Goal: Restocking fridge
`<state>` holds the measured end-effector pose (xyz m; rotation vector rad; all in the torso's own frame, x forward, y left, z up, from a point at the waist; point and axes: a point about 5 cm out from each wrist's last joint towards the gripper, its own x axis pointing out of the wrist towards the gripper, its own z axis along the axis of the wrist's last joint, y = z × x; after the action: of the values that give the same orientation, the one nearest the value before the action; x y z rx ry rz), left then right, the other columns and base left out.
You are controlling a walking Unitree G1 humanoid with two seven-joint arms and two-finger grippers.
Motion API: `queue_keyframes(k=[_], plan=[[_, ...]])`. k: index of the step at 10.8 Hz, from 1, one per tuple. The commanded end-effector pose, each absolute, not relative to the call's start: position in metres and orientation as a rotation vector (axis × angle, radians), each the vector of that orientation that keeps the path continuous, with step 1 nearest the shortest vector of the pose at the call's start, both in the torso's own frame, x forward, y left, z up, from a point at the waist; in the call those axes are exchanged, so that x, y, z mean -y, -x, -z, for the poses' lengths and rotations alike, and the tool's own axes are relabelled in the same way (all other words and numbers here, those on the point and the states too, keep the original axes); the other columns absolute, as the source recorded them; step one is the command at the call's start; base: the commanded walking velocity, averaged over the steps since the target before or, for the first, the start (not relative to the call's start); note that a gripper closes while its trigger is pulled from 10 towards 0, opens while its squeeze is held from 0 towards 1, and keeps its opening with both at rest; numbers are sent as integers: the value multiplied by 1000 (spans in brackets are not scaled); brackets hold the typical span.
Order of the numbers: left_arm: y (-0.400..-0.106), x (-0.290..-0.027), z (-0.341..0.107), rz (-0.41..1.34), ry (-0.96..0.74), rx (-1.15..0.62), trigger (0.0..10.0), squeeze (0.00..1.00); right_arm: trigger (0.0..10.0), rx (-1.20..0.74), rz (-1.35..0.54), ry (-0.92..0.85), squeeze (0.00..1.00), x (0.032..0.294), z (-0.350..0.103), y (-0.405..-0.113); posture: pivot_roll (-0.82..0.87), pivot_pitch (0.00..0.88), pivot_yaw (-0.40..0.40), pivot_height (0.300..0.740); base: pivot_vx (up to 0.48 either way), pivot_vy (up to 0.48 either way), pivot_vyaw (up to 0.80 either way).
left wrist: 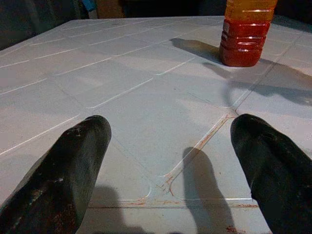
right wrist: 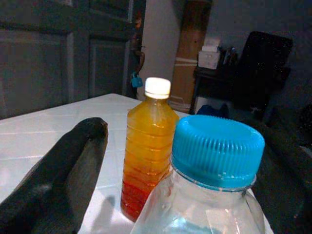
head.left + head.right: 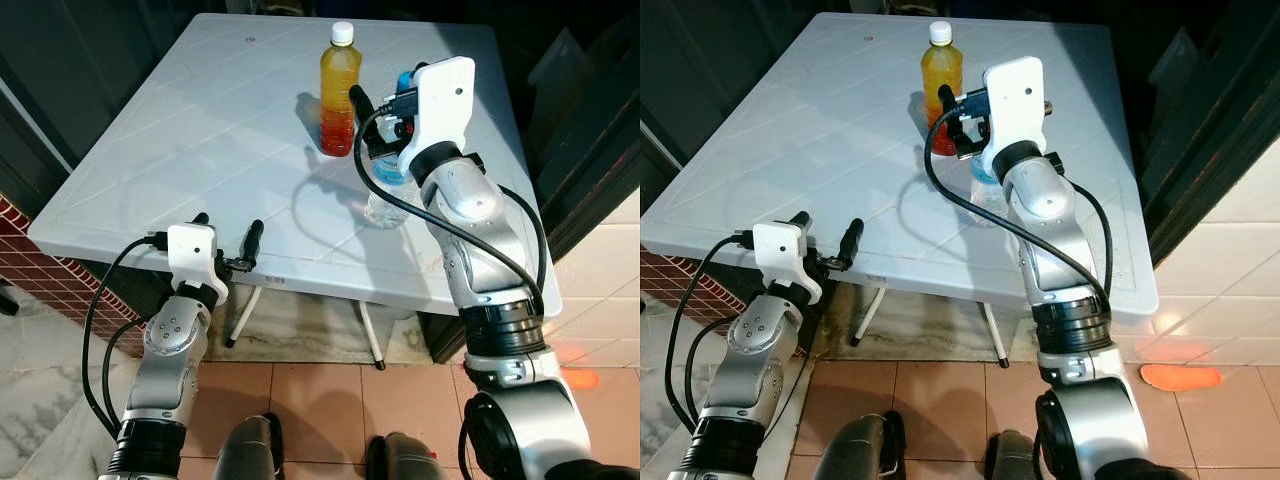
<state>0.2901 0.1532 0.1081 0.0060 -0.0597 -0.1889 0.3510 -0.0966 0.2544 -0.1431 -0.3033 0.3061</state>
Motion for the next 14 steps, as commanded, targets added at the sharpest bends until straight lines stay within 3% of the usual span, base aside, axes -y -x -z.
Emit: queue_keyframes(k=[1,2,11,14], plan=[[-289,-156,-107,188,-16,48,10000,0,10000,331,-327,143,0,92,-262,-351,-22,81,66,740,0,0,0],[-289,-155,-106,188,-16,47,10000,0,275,338,-334,136,0,90,-263,-351,-22,81,65,740,0,0,0],[-292,-153,-103,192,-29,25,10000,0,0,307,-348,111,0,95,-259,-354,-28,69,65,740,0,0,0],[-297,-154,-103,205,-37,6,10000,0,0,318,-462,175,0,99,-266,-353,-25,70,80,740,0,0,0]])
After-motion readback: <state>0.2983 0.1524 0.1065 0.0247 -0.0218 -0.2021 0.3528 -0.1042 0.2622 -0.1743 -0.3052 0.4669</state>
